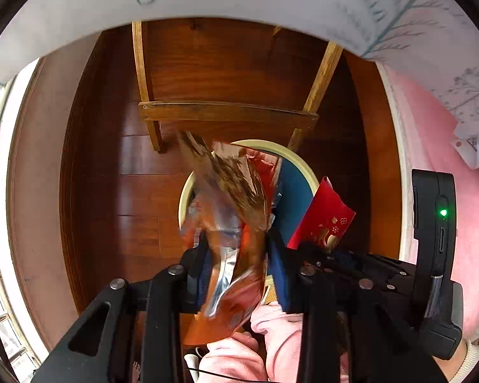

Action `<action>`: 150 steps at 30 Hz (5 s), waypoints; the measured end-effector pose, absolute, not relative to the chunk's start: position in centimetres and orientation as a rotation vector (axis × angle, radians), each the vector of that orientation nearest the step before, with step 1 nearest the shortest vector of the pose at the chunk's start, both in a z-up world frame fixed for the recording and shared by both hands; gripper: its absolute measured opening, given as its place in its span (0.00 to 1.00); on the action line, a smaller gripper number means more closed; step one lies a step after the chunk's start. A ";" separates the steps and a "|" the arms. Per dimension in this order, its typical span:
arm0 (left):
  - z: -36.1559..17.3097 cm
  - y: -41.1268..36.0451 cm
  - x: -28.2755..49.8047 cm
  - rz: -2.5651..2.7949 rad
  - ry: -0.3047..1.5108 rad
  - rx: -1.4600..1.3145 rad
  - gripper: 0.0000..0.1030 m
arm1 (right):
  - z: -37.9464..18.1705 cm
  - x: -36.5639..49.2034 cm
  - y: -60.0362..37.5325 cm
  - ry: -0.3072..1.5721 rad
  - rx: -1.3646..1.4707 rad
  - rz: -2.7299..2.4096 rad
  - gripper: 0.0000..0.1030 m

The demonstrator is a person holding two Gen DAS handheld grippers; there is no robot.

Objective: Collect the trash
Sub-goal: 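Carry the foil bag and red envelope down over the floor bin, then open both tools to drop the bag and envelope into the bin, then raise both tools back toward the table, then reach the left tool to the Dubai Style box while the right tool reaches the black TALOPN card, then grasp the Dubai Style box with the left tool while the right tool grasps the black TALOPN card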

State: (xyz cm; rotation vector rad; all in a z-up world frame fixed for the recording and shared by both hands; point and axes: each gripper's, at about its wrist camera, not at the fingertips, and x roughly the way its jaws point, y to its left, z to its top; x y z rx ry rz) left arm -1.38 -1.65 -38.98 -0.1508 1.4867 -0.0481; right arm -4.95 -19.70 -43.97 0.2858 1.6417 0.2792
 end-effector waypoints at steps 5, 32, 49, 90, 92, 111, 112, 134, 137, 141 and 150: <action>-42.2 -1.4 -0.6 0.006 1.527 -0.142 0.77 | -46.5 -4.2 -19.3 1.647 0.250 0.281 0.37; -19.6 -0.4 -3.3 0.003 1.295 -0.034 0.96 | -26.3 -5.8 -21.6 1.446 0.383 0.273 0.42; -0.5 -1.0 -4.1 -0.056 1.084 -0.002 0.99 | -6.7 -8.4 -23.7 1.192 0.388 0.264 0.42; 0.0 -9.3 29.7 0.109 1.091 -0.075 0.99 | -1.4 27.0 -35.3 1.015 0.119 0.363 0.42; -0.8 -9.8 32.0 0.109 1.106 -0.075 0.99 | -2.2 29.6 -36.0 1.015 0.078 0.354 0.42; -11.0 -10.3 43.3 0.130 1.343 -0.126 0.99 | -11.4 41.7 -35.7 1.112 -0.208 0.390 0.42; -11.4 -10.3 43.6 0.135 1.350 -0.126 0.99 | -11.6 41.7 -35.7 1.106 -0.211 0.388 0.42; -12.9 -11.0 44.2 0.149 1.335 -0.146 0.66 | -11.3 43.0 -36.8 1.095 -0.105 0.475 0.05; -11.8 -11.0 42.7 0.127 1.305 -0.153 0.66 | -10.7 42.4 -37.2 1.106 -0.021 0.494 0.03; -10.3 -11.3 40.8 0.093 1.268 -0.153 0.65 | -9.9 40.5 -36.6 1.110 0.025 0.520 0.03; -5.8 -10.9 34.1 0.035 1.205 -0.171 0.65 | -7.8 33.1 -33.3 1.115 0.098 0.609 0.03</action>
